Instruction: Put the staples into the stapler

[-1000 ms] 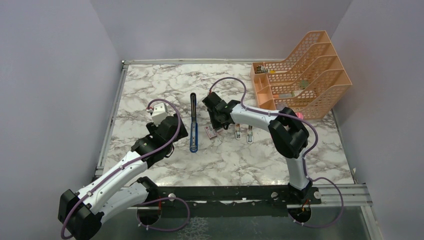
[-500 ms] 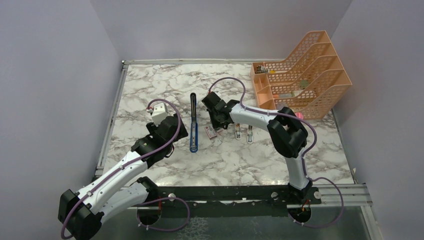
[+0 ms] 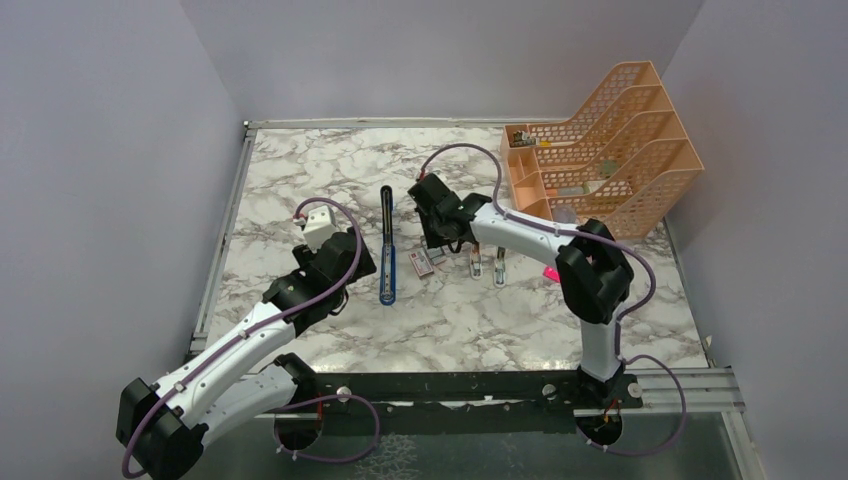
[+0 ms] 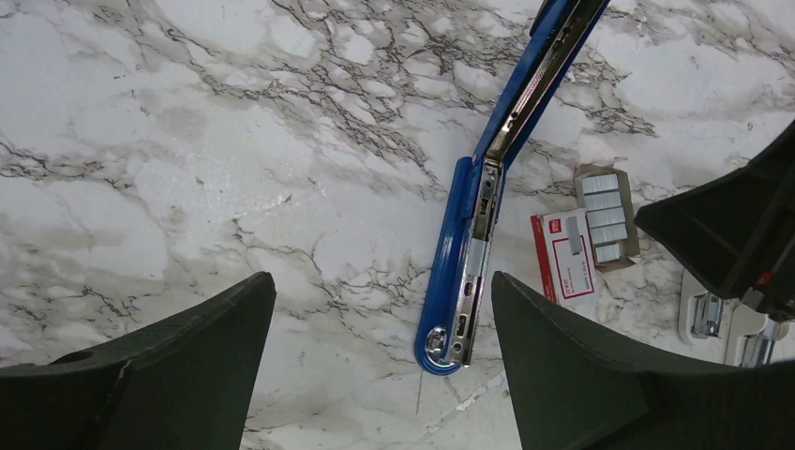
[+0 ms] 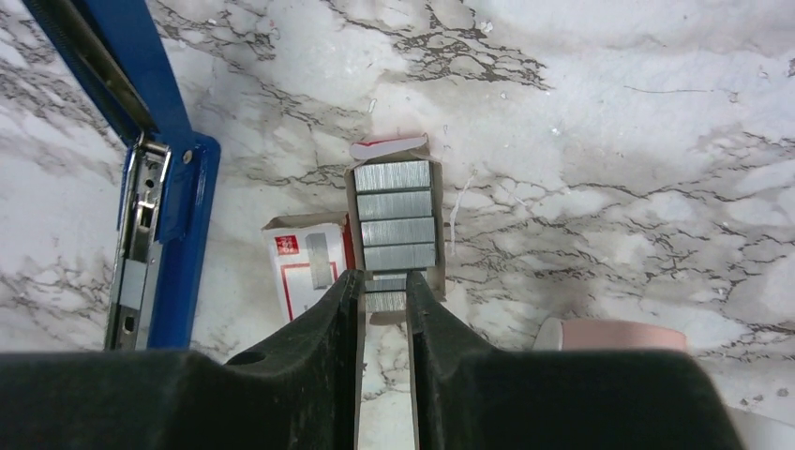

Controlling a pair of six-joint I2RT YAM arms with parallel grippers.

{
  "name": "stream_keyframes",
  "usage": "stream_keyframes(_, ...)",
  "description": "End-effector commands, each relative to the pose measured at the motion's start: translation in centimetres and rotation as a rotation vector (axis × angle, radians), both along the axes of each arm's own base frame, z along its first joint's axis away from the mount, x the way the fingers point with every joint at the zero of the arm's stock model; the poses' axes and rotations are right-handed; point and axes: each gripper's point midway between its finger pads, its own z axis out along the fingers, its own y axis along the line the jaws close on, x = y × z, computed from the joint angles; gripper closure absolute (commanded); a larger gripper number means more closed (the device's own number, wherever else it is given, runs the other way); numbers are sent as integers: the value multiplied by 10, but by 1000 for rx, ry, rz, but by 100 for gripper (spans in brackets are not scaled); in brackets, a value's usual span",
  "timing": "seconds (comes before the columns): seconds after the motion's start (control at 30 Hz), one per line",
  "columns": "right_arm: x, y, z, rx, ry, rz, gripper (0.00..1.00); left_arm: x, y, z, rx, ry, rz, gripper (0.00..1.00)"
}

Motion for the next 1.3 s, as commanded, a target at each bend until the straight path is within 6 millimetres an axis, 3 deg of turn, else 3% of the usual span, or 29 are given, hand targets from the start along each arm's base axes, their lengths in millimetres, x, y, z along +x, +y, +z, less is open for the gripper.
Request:
stream_keyframes(0.0,-15,-11,19,6,11,36,75,4,0,4,-1,-17,6,14)
stream_keyframes(0.3,-91,-60,-15,-100,236,184,74,5,-3,4,-11,-14,1,14)
stream_keyframes(0.5,-123,-71,-33,-98,343,251,74,4,-5,4,-22,-14,-5,14)
stream_keyframes(0.7,-127,-77,-45,-133,379,246,72,4,-5,4,-27,-14,-5,14)
stream_keyframes(0.93,-109,-76,-37,-140,310,159,59,3,-4,3,-26,-14,-5,14)
stream_keyframes(1.27,-101,-88,-45,-174,275,11,61,2,-3,1,-20,-12,-4,14)
